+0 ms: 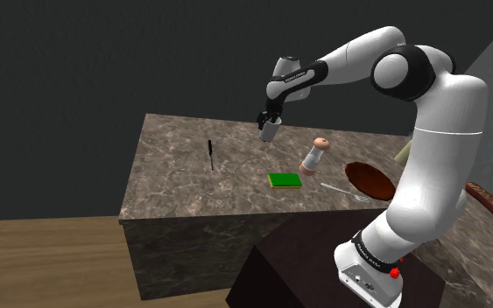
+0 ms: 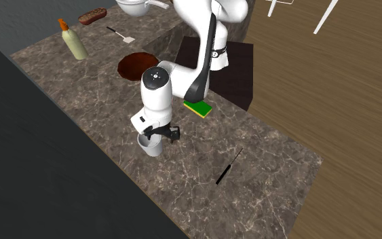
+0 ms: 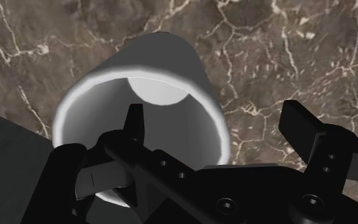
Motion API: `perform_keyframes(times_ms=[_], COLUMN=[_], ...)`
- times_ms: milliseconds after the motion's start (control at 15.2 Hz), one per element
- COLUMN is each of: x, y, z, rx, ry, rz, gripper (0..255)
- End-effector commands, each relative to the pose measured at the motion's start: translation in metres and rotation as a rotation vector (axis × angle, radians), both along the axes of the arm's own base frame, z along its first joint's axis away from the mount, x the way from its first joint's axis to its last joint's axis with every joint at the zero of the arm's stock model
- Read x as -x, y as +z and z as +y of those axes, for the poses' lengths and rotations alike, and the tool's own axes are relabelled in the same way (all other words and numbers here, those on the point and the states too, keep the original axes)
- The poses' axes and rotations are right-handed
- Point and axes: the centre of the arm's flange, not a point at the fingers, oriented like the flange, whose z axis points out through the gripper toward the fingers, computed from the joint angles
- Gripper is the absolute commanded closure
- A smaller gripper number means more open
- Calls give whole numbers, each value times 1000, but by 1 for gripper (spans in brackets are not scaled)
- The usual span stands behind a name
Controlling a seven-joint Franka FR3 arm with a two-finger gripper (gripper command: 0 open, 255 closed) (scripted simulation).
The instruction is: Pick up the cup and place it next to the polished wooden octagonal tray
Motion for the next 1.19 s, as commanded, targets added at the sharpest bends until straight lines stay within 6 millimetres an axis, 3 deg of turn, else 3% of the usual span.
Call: perform_keyframes(times_ms=[0, 330, 396, 990, 1122], x=[0, 0, 0, 0, 0], y=[-2, -2, -2, -2, 8], z=[0, 0, 0, 0, 0], rx=[0, 0, 0, 0, 0], ry=[0, 0, 0, 0, 0], rz=[-1, -1, -1, -1, -1], gripper=[0, 0, 255, 255, 255])
